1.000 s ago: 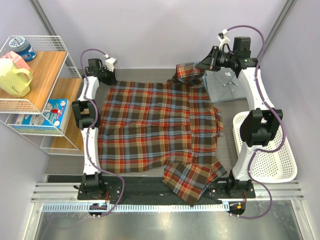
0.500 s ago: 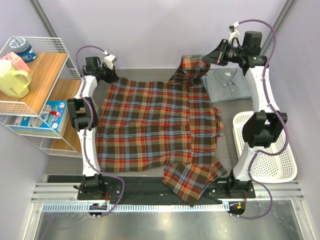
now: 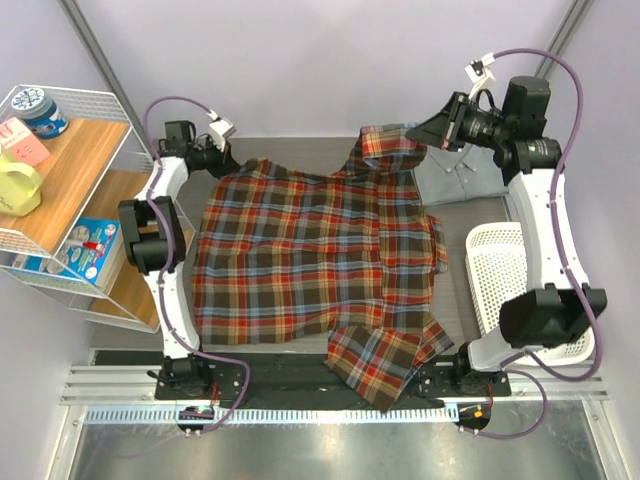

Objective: Fold and stack the long sleeve shirts
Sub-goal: Fold the shirt

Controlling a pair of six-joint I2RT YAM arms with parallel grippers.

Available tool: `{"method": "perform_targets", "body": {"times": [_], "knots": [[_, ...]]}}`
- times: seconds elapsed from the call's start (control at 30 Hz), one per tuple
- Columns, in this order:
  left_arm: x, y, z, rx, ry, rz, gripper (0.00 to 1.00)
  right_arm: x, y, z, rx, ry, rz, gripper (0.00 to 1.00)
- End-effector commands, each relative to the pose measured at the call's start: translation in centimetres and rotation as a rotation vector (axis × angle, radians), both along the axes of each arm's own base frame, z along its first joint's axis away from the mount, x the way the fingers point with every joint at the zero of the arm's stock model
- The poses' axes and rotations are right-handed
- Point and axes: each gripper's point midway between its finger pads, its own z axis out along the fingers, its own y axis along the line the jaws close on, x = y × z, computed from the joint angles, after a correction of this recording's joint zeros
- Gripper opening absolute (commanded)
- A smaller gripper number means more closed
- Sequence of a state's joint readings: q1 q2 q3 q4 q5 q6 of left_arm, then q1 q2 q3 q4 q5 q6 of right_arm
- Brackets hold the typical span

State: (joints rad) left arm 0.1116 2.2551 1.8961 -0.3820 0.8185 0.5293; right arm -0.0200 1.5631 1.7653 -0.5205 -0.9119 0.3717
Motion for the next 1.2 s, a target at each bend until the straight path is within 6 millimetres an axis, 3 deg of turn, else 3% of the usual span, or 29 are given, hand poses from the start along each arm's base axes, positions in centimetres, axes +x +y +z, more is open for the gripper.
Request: {"method": "perform_targets", "body": {"times": [0.0,0.2,0.4,0.43,0.47,0.57,0.63,0.73,0.8,0.9,1.0,1.03,1.17], "knots": [[-1.9,1.5,7.8,0.077,-0.197,-0.071,0.00,-2.8,0.8,1.0,0.002,-0.051,0.035,0.01],[-2.3,0.6,5.7,0.194,-0.162,-0.048,0.00,-3.9,0.7,-0.7,-0.016,-0.042,0.026,0.01],[1.1,-1.0,4.6,0.264,-0.202,0.028,0.00,-2.5,0.7,-1.4,-0.017,-0.034,0.021,0.01],[2.1,-1.3,5.9,0.266,-0.234,0.029,0.00,-2.4,0.7,-1.4,-0.015,-0.031,0.024,0.01],[2.4,-1.5,4.4,0.253,-0.196,0.012,0.00,-2.1,0.7,-1.0,-0.014,-0.039,0.025,0.01],[3.8,-1.9,5.1,0.227,-0.207,0.008,0.00,-1.4,0.7,-0.7,-0.016,-0.048,0.024,0.01],[3.8,-2.0,5.7,0.231,-0.206,0.011,0.00,-1.1,0.7,-0.7,-0.015,-0.047,0.025,0.01],[1.3,-1.8,6.2,0.288,-0.167,-0.030,0.00,-1.0,0.7,-0.4,-0.017,-0.058,0.028,0.01],[-1.0,-2.7,6.3,0.430,-0.163,-0.070,0.00,-1.1,0.7,-0.4,-0.019,-0.059,0.026,0.01],[-4.5,-1.2,5.3,0.552,-0.101,-0.041,0.00,-1.4,0.7,-0.7,-0.024,-0.060,0.027,0.01],[-6.0,0.8,4.5,0.626,-0.076,0.026,0.00,-1.7,0.7,-1.1,-0.028,-0.055,0.031,0.01],[-7.5,1.3,3.4,0.640,-0.047,0.032,0.00,-1.7,0.7,-1.2,-0.026,-0.051,0.034,0.01],[-8.2,2.6,2.5,0.664,-0.032,0.124,0.00,-1.5,0.8,-1.6,-0.025,-0.037,0.042,0.01]]}}
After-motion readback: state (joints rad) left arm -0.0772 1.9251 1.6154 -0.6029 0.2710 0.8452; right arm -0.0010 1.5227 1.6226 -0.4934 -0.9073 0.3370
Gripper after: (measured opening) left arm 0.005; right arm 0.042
